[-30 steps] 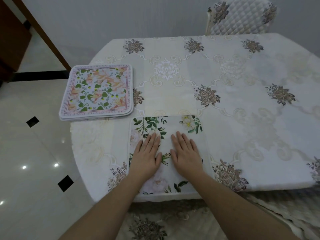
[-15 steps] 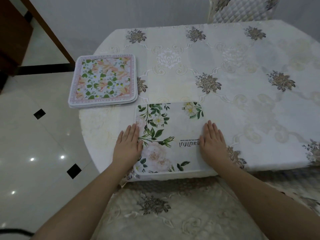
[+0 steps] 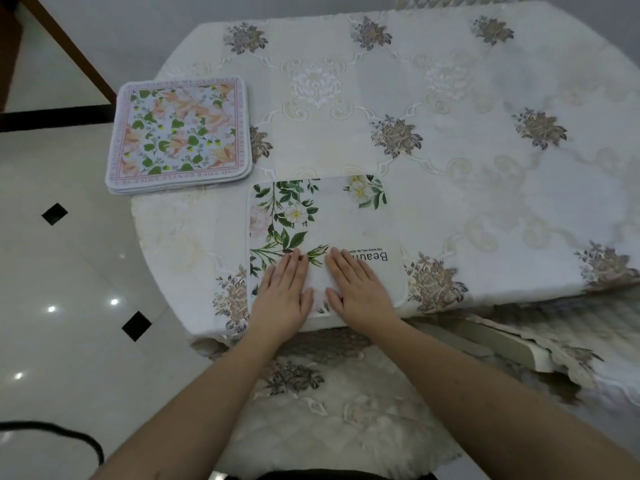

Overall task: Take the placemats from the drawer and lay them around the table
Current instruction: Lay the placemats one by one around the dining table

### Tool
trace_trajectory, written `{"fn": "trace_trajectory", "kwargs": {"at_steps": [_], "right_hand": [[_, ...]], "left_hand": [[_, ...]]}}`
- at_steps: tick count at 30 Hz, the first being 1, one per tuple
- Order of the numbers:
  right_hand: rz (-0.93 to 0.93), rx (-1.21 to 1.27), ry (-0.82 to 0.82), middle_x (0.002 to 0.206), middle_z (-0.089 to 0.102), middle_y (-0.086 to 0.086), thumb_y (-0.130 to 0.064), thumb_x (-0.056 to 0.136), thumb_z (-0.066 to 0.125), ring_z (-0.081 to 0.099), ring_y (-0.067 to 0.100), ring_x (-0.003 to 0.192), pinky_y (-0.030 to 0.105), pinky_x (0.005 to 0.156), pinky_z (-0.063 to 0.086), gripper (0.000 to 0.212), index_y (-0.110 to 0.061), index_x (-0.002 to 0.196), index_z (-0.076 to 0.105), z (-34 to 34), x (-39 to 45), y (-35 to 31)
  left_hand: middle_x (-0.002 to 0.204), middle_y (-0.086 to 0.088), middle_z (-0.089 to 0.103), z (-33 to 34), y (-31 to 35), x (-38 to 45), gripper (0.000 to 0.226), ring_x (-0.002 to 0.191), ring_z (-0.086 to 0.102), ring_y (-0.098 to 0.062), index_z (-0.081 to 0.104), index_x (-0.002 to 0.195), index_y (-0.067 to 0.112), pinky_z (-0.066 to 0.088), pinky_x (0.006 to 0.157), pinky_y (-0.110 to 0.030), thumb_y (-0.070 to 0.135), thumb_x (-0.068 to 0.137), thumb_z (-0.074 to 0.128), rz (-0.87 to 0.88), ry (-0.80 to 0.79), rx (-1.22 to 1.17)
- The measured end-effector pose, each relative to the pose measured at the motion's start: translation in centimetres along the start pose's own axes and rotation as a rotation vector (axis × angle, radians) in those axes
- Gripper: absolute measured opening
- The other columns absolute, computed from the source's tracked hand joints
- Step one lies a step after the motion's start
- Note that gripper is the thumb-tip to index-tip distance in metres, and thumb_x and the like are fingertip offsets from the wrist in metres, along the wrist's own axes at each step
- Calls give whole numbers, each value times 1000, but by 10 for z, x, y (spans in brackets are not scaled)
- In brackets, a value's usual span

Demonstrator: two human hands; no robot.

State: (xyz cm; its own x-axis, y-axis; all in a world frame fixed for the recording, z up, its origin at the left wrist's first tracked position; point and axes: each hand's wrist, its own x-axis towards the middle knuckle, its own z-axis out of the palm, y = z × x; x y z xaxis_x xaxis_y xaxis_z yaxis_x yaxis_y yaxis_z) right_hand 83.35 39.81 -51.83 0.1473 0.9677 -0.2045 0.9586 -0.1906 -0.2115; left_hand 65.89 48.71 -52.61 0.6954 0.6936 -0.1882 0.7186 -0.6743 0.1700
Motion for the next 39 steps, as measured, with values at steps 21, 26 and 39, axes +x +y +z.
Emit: {"fn": "trace_trajectory", "kwargs": {"at_steps": [21,26,39], "right_hand": [[178,-68,-207,164,-7,3,-51,102,22,-3,18,151,39,122,2,70,-14,156,-2,-53,-13,60],[185,-73,-196,161,20,5,-53,100,29,19,21,148,43,119,15,65,-16,154,20,-89,-5,39],[-92,-94,53,162,19,3,-58,98,27,17,22,149,40,119,18,67,-23,155,19,-146,-47,-114]], "left_hand": [[166,-1,9,-70,-51,-15,70,151,15,-16,11,159,18,20,119,-36,50,101,35,-76,-246,89],[151,-3,44,-101,-33,-42,58,136,43,-22,34,151,16,37,105,-40,45,101,39,-236,-122,71],[117,-9,71,-153,-77,-212,60,109,66,-28,69,118,12,49,96,-50,51,87,37,-498,192,121]]}}
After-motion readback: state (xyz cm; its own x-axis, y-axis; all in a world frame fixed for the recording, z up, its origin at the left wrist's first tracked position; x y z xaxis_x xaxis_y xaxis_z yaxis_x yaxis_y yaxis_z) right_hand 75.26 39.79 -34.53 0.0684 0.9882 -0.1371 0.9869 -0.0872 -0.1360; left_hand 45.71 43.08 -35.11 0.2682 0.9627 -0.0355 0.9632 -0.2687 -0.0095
